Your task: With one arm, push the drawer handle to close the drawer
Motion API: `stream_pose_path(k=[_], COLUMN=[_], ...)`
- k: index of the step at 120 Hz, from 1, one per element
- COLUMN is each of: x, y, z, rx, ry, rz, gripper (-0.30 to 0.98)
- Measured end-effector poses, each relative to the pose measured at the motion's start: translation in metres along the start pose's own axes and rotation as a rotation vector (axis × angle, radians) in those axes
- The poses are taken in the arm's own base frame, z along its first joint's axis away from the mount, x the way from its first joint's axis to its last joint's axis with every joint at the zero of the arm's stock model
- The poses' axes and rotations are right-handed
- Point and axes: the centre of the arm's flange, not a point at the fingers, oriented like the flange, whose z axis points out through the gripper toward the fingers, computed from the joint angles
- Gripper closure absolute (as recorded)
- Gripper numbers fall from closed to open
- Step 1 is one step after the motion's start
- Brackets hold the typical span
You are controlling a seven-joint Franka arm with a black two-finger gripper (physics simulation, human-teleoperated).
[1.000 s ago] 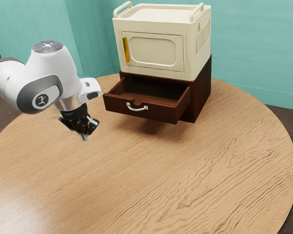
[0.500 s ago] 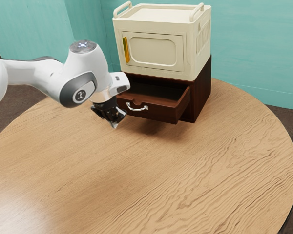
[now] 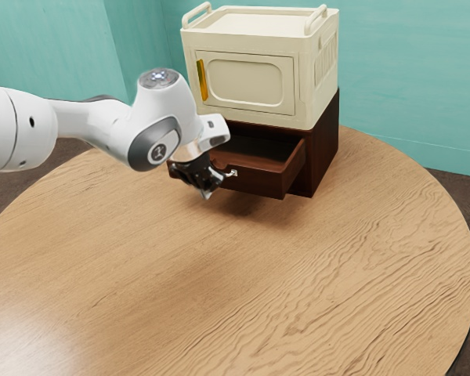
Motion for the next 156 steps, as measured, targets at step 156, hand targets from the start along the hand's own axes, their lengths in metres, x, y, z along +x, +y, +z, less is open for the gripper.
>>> stream_pose_path(k=[156], x=[0.093], y=[-0.027], z=[0.057], rx=[-0.033], ry=[0.068], rz=[0.027], gripper=[0.78])
